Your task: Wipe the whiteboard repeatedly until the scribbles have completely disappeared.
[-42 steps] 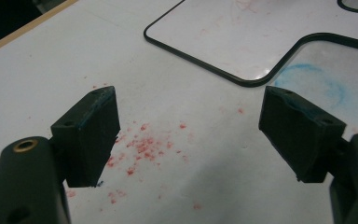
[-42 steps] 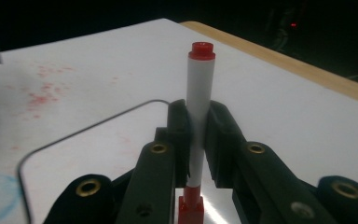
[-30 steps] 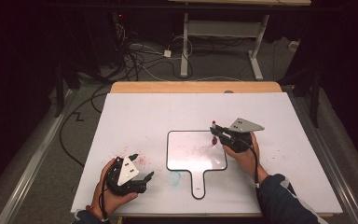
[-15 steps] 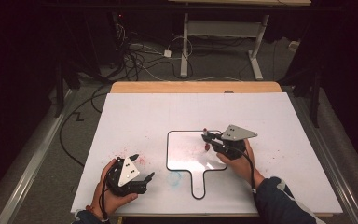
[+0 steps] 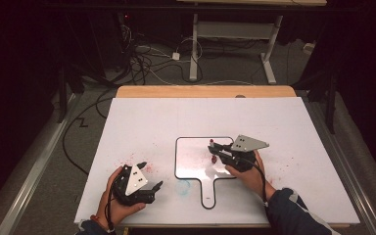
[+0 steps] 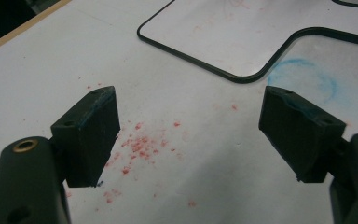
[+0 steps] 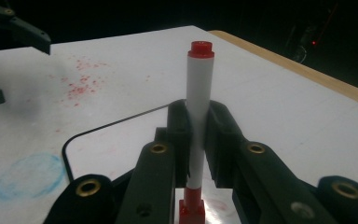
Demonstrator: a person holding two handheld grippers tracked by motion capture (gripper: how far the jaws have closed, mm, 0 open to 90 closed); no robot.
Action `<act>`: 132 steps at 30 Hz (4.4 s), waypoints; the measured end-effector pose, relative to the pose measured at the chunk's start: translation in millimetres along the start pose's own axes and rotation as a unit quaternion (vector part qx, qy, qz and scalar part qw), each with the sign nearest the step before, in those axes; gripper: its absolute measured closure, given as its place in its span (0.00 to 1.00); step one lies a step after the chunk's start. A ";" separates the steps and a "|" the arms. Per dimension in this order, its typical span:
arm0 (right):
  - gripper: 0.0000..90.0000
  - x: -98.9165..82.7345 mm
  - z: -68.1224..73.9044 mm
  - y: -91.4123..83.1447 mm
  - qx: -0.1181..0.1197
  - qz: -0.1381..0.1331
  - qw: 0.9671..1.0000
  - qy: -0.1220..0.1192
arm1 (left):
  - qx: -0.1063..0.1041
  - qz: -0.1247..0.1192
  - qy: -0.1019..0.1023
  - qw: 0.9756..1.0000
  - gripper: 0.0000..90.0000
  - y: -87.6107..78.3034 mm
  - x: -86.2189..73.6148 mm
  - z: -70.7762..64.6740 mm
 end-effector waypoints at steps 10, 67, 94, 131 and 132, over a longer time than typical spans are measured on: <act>0.91 -18.1 -40.3 -26.0 -0.035 0.022 0.999 0.031 | 0.000 0.003 0.001 1.000 0.22 0.2 -0.2 -0.3; 0.91 7.7 -19.6 15.1 -0.008 -0.003 1.000 0.024 | -0.008 0.008 0.011 1.000 0.22 3.6 0.7 -1.4; 0.91 16.9 -39.9 28.8 -0.061 0.016 0.998 0.021 | -0.009 0.004 0.012 1.000 0.22 1.7 0.0 -1.6; 0.91 39.0 3.1 55.1 0.003 0.024 1.000 0.008 | -0.010 0.005 0.019 1.000 0.22 1.0 -0.1 -3.3; 0.91 37.4 -1.9 53.4 -0.008 0.026 1.000 0.006 | -0.010 0.005 0.019 1.000 0.22 0.8 -0.1 -3.6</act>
Point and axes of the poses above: each handheld gripper's, and its own axes: y roughly forward along the jaws, x roughly out of its top, z roughly to its left, the point moved 6 cm from there along y, roughly forward along the jaws, and after that the axes turned 15 degrees about z, right-handed, at the moved point
